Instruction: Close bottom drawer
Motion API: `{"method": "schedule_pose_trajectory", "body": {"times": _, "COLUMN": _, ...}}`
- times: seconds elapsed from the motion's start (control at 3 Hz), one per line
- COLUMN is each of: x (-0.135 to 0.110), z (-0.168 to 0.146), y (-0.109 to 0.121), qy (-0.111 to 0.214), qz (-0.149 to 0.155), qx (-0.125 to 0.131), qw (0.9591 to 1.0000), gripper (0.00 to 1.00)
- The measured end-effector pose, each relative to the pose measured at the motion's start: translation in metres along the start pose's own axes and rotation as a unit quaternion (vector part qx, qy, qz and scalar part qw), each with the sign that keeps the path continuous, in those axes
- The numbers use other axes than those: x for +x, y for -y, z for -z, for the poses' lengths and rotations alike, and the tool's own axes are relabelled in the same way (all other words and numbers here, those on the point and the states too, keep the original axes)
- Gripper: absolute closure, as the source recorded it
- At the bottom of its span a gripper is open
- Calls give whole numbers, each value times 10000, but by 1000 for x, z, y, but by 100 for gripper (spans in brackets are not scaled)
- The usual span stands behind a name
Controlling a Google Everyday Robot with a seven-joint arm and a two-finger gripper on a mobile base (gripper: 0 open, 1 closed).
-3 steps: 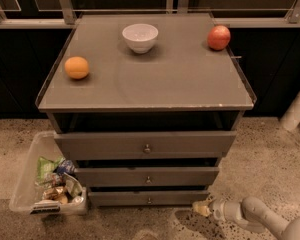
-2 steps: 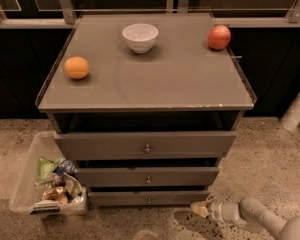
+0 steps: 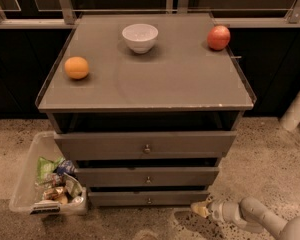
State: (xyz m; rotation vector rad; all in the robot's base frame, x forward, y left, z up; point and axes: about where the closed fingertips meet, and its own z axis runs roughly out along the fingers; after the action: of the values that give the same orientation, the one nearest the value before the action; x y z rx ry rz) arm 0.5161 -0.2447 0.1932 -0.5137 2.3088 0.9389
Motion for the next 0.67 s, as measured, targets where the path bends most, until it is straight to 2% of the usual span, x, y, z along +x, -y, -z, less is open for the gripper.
{"method": "schedule_pose_trajectory", "body": {"times": 0.33, "x": 0, "z": 0, "y": 0, "qy": 0, "qz": 0, "qx": 0, "qw": 10000, "gripper": 12}}
{"method": "schedule_pose_trajectory", "body": {"times": 0.67, "x": 0, "z": 0, "y": 0, "qy": 0, "qz": 0, "qx": -1, "qw": 10000, "gripper": 0}}
